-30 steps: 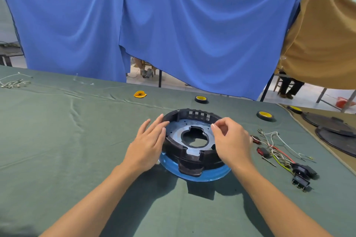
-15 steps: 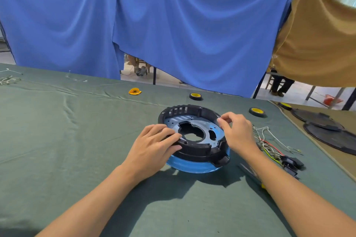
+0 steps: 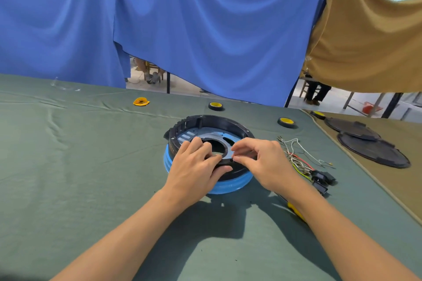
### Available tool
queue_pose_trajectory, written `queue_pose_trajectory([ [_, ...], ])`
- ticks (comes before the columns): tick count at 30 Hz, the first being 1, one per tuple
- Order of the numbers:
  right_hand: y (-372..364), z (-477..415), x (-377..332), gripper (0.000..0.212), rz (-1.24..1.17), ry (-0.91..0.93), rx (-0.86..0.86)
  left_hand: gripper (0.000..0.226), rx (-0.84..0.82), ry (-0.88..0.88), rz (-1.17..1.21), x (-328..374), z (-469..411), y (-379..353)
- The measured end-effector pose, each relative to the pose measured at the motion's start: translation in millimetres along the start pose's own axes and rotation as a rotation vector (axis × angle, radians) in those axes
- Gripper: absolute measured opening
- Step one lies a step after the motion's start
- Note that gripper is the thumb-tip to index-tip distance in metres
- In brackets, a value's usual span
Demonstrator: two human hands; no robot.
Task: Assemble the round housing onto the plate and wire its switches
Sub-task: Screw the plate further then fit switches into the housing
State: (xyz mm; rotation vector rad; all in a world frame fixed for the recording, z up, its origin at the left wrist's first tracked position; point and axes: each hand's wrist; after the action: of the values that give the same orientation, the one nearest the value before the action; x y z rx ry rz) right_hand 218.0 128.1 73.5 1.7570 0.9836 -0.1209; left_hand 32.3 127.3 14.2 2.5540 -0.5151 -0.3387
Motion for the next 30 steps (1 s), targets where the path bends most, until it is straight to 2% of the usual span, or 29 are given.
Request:
queue_pose_trajectory([
  [6,2.1,0.0,8.1,0.018,0.029,0.033,0.014,0.044,-0.020,0.020,-0.034,12.7,-5.4,-1.9],
  [12,5.6,-1.1,11.0,0.017,-0.008,0.013,-0.046,0.045,-0.025,0.037,-0.045,16.4,-6.7,-2.6],
  [15,6.5,-1.0,12.7,0.009,0.075,0.026,-0.026,0.045,-0.028,0.040,-0.039,16.0,-6.3,-4.0],
  [22,5.0,7.6,15.2,0.019,0.144,0.127,0.049,0.044,-0.013,0.057,-0.024,15.5,-4.4,-7.8],
  [30,5.0,6.4,12.0,0.014,0.160,0.174,0.065,0.044,-0.007,0.073,0.005,17.2,-3.6,-8.6],
])
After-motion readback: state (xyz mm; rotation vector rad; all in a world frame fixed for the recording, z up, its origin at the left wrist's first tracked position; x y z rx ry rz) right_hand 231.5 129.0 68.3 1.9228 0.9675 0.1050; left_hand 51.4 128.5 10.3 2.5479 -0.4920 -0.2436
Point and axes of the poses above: each hand's wrist, its own z-axis away from the middle knuckle, its own y-axis out of the back of the hand, x = y × z, and after that the axes turned 1 degree about z, right-handed
